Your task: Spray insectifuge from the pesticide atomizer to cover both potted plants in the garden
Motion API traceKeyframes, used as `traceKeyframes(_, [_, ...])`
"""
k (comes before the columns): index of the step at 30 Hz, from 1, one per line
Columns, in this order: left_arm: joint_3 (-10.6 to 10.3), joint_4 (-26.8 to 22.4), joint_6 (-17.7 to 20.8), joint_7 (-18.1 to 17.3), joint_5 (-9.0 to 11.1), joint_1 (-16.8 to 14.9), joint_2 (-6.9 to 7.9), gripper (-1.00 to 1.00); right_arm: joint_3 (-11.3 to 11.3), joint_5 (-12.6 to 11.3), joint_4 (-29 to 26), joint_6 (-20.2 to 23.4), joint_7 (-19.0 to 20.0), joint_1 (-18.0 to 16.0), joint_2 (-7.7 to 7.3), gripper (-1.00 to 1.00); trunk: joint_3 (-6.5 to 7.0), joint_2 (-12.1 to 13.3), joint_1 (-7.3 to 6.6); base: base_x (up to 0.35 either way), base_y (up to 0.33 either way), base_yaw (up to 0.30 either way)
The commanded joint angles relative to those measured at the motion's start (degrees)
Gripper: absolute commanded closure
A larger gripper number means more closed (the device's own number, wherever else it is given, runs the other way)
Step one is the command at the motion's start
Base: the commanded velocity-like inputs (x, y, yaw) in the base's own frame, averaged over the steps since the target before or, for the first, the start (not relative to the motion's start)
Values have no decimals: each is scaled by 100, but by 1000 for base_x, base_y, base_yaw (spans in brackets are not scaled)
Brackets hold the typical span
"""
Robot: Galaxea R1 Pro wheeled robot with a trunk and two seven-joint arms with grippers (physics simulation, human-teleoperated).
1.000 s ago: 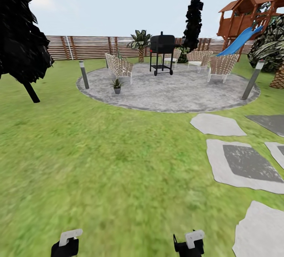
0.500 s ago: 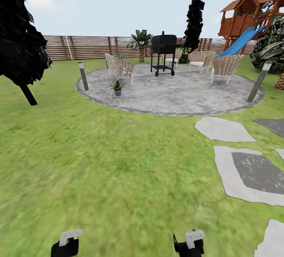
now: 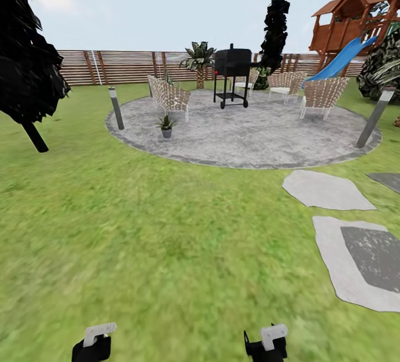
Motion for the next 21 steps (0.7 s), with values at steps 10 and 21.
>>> traceKeyframes(10, [27,5,-16,-12,17,-3,-1,100,40,20,6,-4,-69,-4,0,-100,-5,-2,2,336,86,0])
traceKeyframes(21, [27,5,-15,-12,17,-3,-1,100,40,12,6,-4,-69,-4,0,-100,-5,-2,2,336,76,0])
